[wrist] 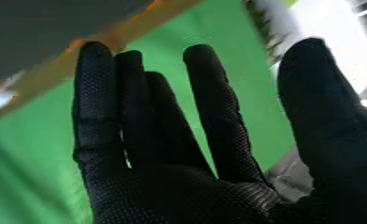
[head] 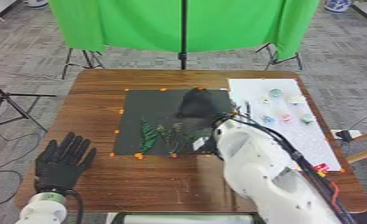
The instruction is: Arrange flowers
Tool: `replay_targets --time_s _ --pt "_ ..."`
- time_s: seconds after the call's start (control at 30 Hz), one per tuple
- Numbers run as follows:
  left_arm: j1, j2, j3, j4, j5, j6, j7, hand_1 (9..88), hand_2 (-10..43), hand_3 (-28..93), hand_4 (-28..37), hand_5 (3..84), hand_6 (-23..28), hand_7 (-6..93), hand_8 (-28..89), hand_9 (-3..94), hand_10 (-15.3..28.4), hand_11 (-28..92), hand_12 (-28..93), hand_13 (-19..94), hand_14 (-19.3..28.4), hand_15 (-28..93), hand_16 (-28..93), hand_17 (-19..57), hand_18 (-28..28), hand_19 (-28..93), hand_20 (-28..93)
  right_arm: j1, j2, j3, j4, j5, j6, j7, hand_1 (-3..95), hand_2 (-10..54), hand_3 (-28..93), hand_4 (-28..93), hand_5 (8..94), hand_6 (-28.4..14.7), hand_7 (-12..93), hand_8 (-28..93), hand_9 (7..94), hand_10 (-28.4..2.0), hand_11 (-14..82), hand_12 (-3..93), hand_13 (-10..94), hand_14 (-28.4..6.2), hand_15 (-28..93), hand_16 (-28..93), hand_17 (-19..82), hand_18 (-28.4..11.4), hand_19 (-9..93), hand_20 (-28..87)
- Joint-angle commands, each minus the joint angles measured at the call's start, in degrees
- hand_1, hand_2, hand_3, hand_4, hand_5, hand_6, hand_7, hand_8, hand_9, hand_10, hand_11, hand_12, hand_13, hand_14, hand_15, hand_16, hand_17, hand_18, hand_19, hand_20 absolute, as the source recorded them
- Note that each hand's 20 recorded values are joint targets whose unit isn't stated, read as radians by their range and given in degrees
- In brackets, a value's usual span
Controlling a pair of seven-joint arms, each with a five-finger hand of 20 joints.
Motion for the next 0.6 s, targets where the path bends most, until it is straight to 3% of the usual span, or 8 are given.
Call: replay_targets --time_s 0.03,0.1,0.27,0.4,0.47,0.53,0.6 --pt "1.1 -0.94 0.56 1.6 -2.09 -3.15 -1.58 31.6 14.4 74 -28.3 46.3 6.2 25.2 -13 42.6 15.1 28 11 33 14.4 42 -8 -3.0 14.1 40 15 9.7 12.3 1.7 11.6 -16.4 1.0 4.0 39.3 -9.2 76 -21 55.1 -7.3 18 -9 52.9 -22.8 15.5 17.6 42 -20.6 48 14 22 -24.6 71 24" --pt "1.2 -0.87 0.34 1.69 -3.23 -4.07 -1.76 31.6 14.3 74 -28.3 46.2 6.2 25.0 -13 42.4 15.1 28 11 33 14.5 42 -8 -3.0 14.1 40 15 11.5 14.2 0.6 13.8 -16.2 0.2 5.2 39.3 -9.4 75 -21 55.6 -7.1 18 -9 55.2 -22.3 16.8 18.3 43 -20.2 48 14 22 -25.0 72 24" --pt "1.4 -0.71 0.47 1.73 -3.16 -4.53 -1.54 31.6 14.2 74 -28.3 46.2 6.3 24.5 -13 42.2 15.1 28 11 32 14.5 42 -8 -3.2 14.2 40 15 14.0 16.6 -1.8 17.2 -15.9 -3.2 7.5 35.1 -6.1 74 -20 60.8 -7.4 21 -8 59.1 -22.5 18.9 19.5 45 -20.9 49 15 22 -25.2 72 25" --pt "1.3 -0.74 0.58 1.59 -2.64 -3.98 -1.41 31.6 14.2 74 -28.3 46.2 6.3 24.3 -12 42.2 15.2 28 11 32 14.5 42 -8 -3.2 14.2 40 15 13.6 15.8 -2.5 18.9 -14.8 -4.7 7.7 32.9 -4.4 71 -19 65.2 -8.0 22 -7 62.4 -22.6 23.5 22.0 47 -20.9 55 18 24 -24.8 72 25" --pt "1.0 -0.59 0.71 1.56 -1.8 -3.87 -1.44 31.6 14.3 74 -28.3 46.2 6.3 24.2 -12 42.2 15.1 28 11 32 14.5 42 -8 -3.3 14.2 40 15 13.2 15.4 -3.0 19.5 -14.7 -5.4 7.5 31.8 -4.7 71 -19 66.1 -7.9 23 -7 62.5 -22.6 24.5 22.9 47 -21.1 56 19 24 -24.9 72 26" --pt "-0.4 0.11 0.98 1.61 -2.91 -3.41 -1.45 31.7 14.3 74 -28.3 46.2 6.3 24.2 -12 42.2 15.1 28 11 32 14.5 42 -8 -3.2 14.2 40 15 12.8 14.8 -3.2 20.0 -12.5 -6.1 7.7 31.0 -5.0 69 -19 66.9 -7.5 24 -7 62.4 -22.5 25.6 23.9 47 -21.0 56 19 24 -25.3 73 26" --pt "-2.2 0.96 1.53 1.96 -2.56 -4.17 -1.32 31.7 14.3 73 -28.3 46.2 6.3 24.2 -12 42.2 15.0 28 11 32 14.4 42 -8 -3.2 14.2 40 15 12.5 14.3 -3.5 20.4 -10.2 -7.4 8.2 30.5 -4.9 69 -19 67.7 -6.7 26 -7 62.8 -22.1 27.6 24.9 48 -21.2 58 21 24 -25.9 75 28"
